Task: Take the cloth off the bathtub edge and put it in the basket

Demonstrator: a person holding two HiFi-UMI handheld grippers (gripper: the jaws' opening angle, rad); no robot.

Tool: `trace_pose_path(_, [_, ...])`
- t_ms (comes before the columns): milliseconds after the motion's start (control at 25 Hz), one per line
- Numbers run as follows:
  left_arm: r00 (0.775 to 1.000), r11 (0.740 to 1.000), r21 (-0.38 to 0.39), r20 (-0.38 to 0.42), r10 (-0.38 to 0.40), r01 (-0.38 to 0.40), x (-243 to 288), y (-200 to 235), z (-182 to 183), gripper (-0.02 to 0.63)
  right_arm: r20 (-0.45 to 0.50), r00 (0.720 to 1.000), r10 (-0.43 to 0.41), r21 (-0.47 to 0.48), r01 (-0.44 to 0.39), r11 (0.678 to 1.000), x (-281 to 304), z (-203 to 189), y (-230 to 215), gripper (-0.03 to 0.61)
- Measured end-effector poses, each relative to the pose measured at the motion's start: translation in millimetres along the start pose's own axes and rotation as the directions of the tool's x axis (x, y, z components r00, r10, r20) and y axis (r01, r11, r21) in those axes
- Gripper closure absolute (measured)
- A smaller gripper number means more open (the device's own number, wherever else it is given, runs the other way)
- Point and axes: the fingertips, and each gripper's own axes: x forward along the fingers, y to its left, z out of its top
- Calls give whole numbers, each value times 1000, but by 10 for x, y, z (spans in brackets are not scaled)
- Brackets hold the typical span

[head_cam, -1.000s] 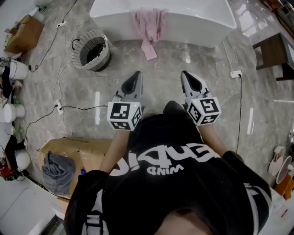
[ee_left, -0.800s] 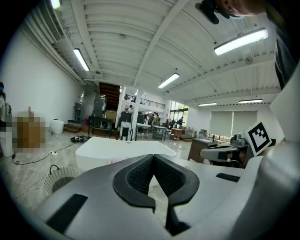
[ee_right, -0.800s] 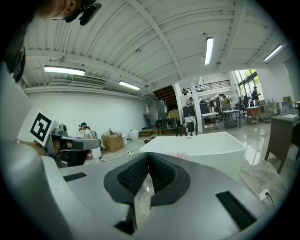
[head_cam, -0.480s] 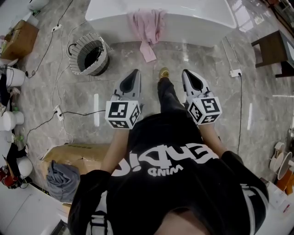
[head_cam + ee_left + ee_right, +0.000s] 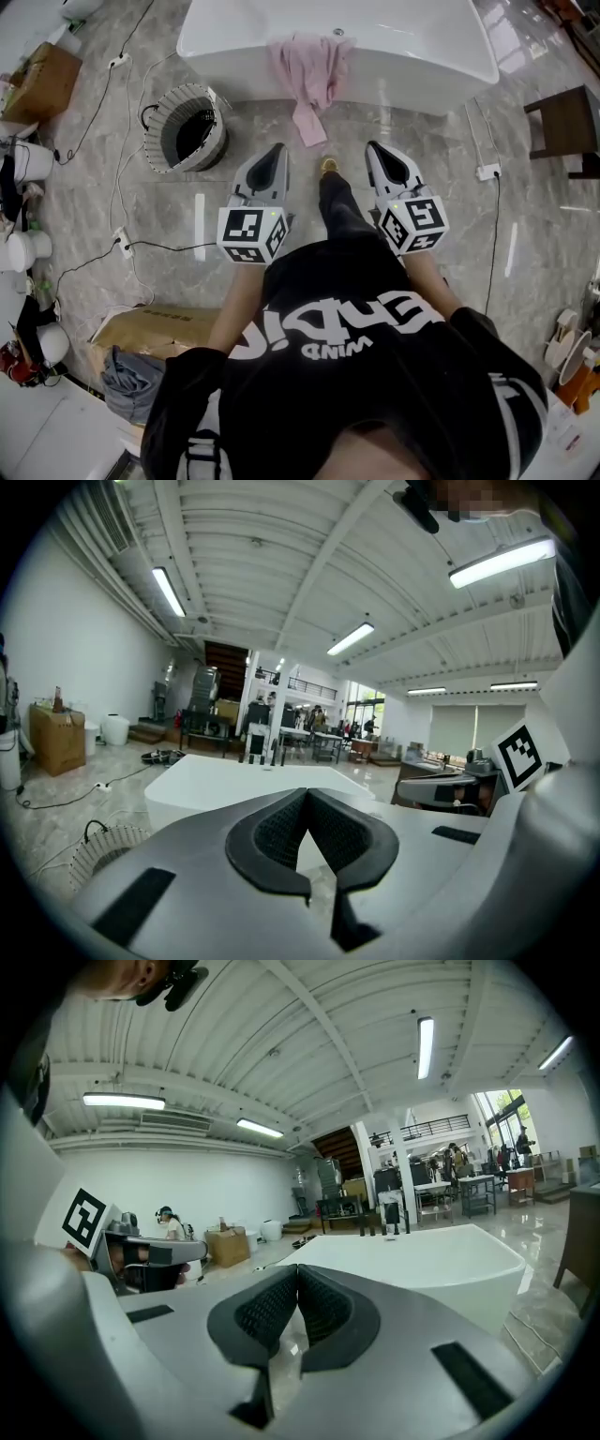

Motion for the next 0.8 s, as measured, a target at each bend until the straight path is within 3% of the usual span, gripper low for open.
trace_pose_path(520, [999, 999, -14, 12, 34, -33, 1884, 816, 813, 601, -34, 994, 103, -6, -104, 995, 1785, 744, -1143, 565])
trace_pose_path(800, [996, 997, -4, 22, 81, -81, 2563, 1144, 1142, 601, -30, 985, 170, -8, -170, 985, 2521, 1036, -1488, 565])
